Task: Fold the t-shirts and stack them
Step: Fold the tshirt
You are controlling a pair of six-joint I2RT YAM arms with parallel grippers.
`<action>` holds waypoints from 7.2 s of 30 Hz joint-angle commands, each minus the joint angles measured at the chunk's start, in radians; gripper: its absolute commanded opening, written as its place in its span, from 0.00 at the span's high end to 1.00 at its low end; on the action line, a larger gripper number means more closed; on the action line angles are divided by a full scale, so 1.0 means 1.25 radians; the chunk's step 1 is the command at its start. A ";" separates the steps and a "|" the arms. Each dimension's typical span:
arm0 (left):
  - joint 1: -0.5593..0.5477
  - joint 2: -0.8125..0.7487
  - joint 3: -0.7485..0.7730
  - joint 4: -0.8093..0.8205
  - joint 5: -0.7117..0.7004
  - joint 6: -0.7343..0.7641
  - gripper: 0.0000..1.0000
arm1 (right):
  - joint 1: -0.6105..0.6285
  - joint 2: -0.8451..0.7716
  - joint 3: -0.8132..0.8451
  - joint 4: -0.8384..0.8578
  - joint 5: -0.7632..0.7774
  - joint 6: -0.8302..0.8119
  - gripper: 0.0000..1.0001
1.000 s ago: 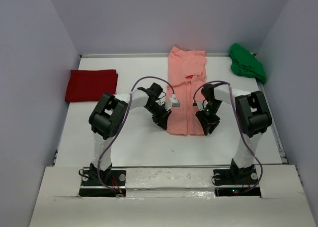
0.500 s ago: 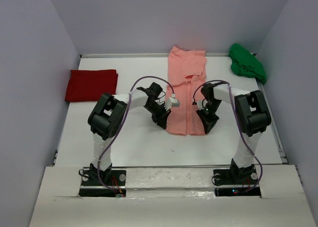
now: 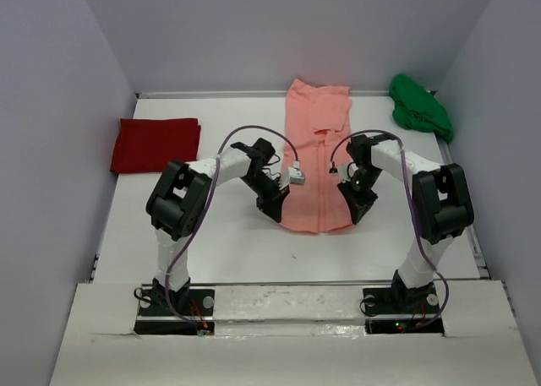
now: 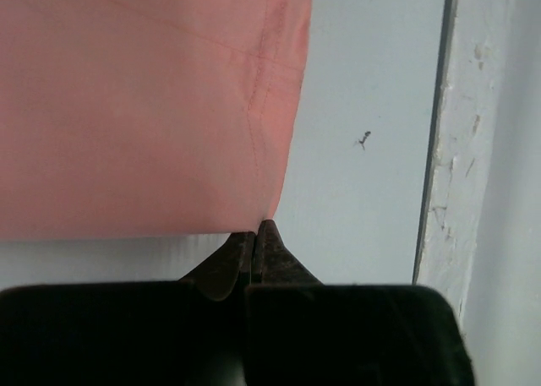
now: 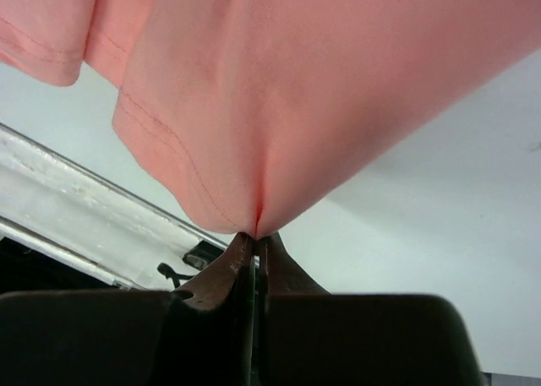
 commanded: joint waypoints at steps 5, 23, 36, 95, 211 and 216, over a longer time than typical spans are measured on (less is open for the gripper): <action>-0.002 -0.107 0.035 -0.175 0.089 0.155 0.96 | -0.005 -0.085 0.047 -0.104 -0.012 -0.049 1.00; -0.006 -0.099 0.110 -0.325 0.130 0.302 0.93 | -0.005 -0.145 0.109 -0.163 0.002 -0.066 1.00; 0.024 -0.028 0.237 -0.325 0.102 0.248 0.99 | -0.005 -0.079 0.218 -0.129 0.025 -0.038 1.00; 0.150 0.270 0.737 -0.196 -0.062 -0.045 1.00 | -0.035 0.282 0.650 0.053 0.316 -0.012 1.00; 0.446 -0.593 -0.199 0.197 -0.323 -0.166 0.01 | -0.006 0.200 0.240 0.245 0.120 -0.067 1.00; 0.446 -0.599 -0.199 0.197 -0.311 -0.166 0.01 | 0.021 0.125 0.135 0.247 0.134 -0.069 1.00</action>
